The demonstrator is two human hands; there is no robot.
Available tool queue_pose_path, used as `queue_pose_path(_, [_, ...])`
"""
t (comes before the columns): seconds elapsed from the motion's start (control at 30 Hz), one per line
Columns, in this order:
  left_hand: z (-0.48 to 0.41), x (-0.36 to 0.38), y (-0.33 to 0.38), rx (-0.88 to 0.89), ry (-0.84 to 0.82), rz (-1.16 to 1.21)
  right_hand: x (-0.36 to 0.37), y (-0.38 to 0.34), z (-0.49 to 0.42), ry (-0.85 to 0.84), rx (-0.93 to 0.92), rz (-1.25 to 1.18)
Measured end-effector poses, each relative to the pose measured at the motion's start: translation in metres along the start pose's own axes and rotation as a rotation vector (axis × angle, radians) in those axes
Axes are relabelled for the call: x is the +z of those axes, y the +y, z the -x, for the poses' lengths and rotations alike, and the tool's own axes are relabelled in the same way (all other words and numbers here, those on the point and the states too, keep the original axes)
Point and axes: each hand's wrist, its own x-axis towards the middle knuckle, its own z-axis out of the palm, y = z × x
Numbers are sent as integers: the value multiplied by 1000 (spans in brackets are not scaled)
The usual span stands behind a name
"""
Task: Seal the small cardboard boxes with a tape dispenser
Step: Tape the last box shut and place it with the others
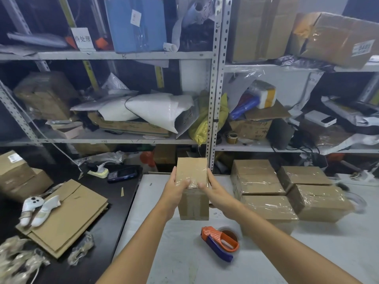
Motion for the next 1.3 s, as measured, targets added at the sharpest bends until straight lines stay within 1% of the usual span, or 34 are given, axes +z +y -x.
queue_pose_path(0.1, [3, 2, 1, 16, 57, -7, 3, -1, 2, -8, -5, 35])
queue_pose_path(0.2, [4, 4, 2, 21, 159, 38, 2, 0, 1, -26, 2, 69])
queue_pose_path(0.27, [5, 7, 5, 3, 180, 12, 1, 2, 1, -29, 0, 69])
queue_pose_path(0.4, [3, 2, 9, -12, 94, 27, -3, 9, -4, 31, -16, 50])
queue_pose_path(0.47, [5, -1, 12, 6, 4, 55, -9, 14, -7, 71, 15, 0])
queue_pose_path(0.53, [10, -2, 14, 44, -48, -11, -14, 16, -10, 105, 78, -83])
queue_pose_path(0.67, [9, -2, 17, 141, 7, -165, -11, 11, -12, 132, 126, -131])
queue_pose_path(0.73, [9, -5, 20, 144, 13, -195, -9, 8, -12, 137, 96, -44])
queue_pose_path(0.83, [7, -11, 23, 127, -4, -210, -12, 2, -13, 156, -70, 198])
queue_pose_path(0.9, [6, -13, 24, 124, -17, -248, -15, -1, -16, 115, -142, 317])
queue_pose_path(0.97, [6, -13, 25, 125, -39, -275, -14, -2, -18, 60, -171, 379])
queue_pose_path(1.0, [6, -13, 25, 129, -44, -272, -12, -1, -20, 59, -182, 383])
queue_pose_path(1.07, [3, -14, 26, 121, -41, -239, -8, 5, -24, 107, -171, 342])
queue_pose_path(1.13, [1, -16, 25, 108, 1, -203, -9, 12, -25, 184, -135, 262])
queue_pose_path(1.23, [-8, -28, 15, 75, 133, -179, -16, 20, -29, 333, -77, 111])
queue_pose_path(1.3, [-13, -39, 7, 56, 184, -175, -21, 21, -28, 411, -46, 39])
